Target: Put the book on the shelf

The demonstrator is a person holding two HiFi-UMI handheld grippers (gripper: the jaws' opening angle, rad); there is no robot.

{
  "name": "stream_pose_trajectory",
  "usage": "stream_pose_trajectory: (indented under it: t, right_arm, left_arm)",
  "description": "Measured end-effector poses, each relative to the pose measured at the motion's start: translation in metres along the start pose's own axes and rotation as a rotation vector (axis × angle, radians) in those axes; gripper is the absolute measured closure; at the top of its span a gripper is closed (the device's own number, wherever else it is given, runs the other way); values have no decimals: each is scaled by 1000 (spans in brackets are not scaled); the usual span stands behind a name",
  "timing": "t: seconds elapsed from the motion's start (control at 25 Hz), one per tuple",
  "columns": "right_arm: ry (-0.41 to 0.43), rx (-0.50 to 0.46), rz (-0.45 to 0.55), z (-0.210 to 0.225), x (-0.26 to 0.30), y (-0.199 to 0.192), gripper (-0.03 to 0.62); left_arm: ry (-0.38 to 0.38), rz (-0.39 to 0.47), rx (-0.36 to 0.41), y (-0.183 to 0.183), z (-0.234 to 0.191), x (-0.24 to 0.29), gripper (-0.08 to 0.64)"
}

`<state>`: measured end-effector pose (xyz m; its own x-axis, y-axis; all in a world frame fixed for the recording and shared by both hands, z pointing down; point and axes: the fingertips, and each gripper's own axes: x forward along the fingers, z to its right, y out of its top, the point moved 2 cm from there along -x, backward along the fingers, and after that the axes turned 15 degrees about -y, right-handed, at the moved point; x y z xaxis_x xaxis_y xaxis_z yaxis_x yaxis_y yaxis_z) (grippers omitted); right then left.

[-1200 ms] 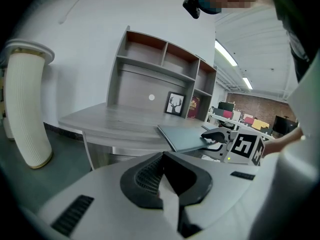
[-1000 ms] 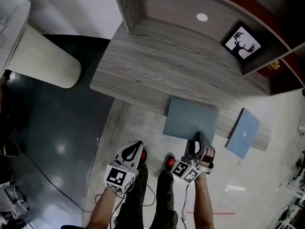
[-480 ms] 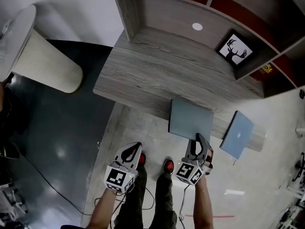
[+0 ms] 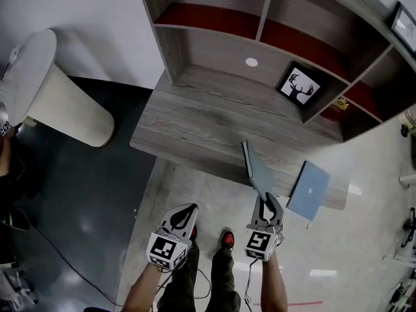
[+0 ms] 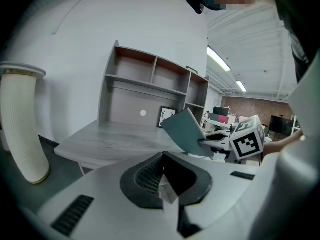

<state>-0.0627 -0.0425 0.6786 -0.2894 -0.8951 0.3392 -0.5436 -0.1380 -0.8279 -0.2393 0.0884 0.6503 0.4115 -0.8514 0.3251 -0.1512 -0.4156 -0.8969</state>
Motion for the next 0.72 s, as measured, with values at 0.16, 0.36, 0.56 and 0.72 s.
stream_pose_trajectory:
  t: [0.16, 0.36, 0.56, 0.72]
  right_arm:
    - [19, 147, -31, 15, -11, 8, 519]
    - [38, 305, -69, 31, -27, 13, 520]
    - [34, 389, -47, 52, -47, 29, 520]
    - [11, 426, 6, 80, -66, 51, 520]
  left_arm:
    - [-20, 8, 18, 21, 14, 3, 554]
    - [-27, 27, 45, 48, 28, 3, 554]
    - [-31, 52, 54, 75, 42, 0, 554]
    - [-35, 80, 59, 98, 59, -1, 554]
